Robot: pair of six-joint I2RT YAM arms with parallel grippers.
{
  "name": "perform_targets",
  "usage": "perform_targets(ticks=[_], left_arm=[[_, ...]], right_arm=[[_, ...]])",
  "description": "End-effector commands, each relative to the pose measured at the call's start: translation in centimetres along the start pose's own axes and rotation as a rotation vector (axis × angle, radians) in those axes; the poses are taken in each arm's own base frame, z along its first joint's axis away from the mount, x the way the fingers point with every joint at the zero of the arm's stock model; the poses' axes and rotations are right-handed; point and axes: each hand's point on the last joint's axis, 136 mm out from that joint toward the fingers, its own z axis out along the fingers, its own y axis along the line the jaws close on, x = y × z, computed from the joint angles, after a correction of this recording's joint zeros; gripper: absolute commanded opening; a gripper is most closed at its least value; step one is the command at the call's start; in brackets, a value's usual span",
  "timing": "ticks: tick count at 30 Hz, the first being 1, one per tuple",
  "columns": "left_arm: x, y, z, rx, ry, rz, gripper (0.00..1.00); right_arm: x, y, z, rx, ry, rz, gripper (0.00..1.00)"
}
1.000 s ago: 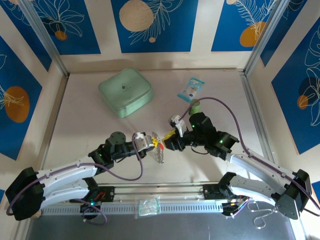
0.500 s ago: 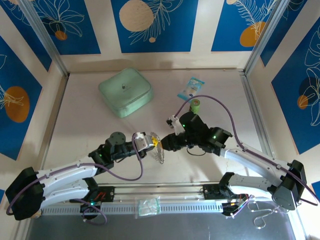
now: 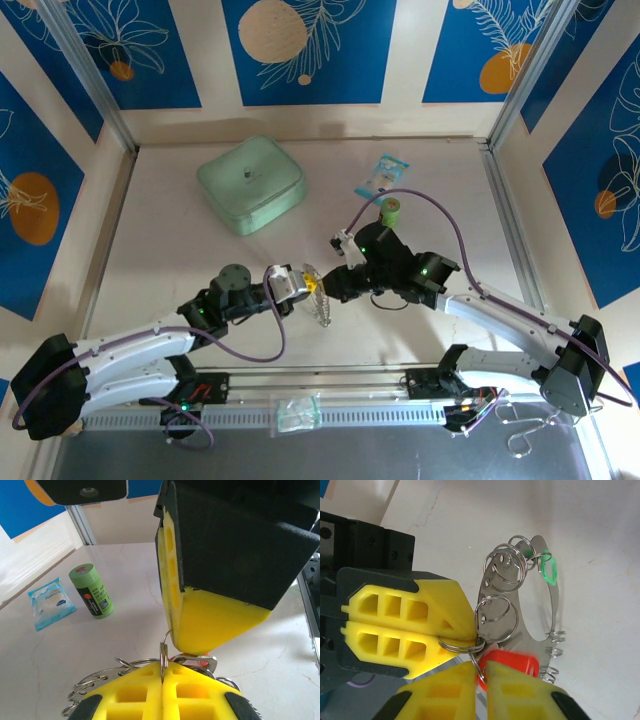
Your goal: Put the keys on the keyring
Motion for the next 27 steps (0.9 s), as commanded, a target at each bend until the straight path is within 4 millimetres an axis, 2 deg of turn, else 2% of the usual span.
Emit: perform_targets(ticks=[1,6,14,21,23,26,27], left_arm=[[-1.6,-0.2,-0.1,0.0,-0.062,0.013,0.0],[-1.8,-0.2,-0.1,0.006,-0.068,0.018,0.0],[-3.0,-0.9,-0.4,0.038,-0.136,0.025,0.0],[-3.2,-1.2,-0.5,0.057,-0.149,0.027,0.0],[-3.0,-1.2,-0.5,0.057,-0.146,0.027,0.0],[-3.0,-1.2,-0.5,0.055,-0.144,0.024,0.0],[-2.9,-1.2,-0.5,0.054,-0.144,0.022,0.0]], right_arm=[[-1.0,0.9,-1.0,-0.017,-0.022,-0.02,0.08],[-1.0,0.9,-1.2,-0.04,-0.014,-0.025,0.0],[-0.1,-1.1,0.0,-0.11,0.046,0.078,0.0],[0.2,-1.2,0.6,-0.167,0.108,0.102,0.01],[0.0,-0.9,0.4,-0.171,0.109,0.09,0.07],[-0.7,-0.6,-0.4,-0.16,0.079,0.042,0.25],[-1.0,-0.6,-0.7,-0.155,0.062,0.016,0.27]])
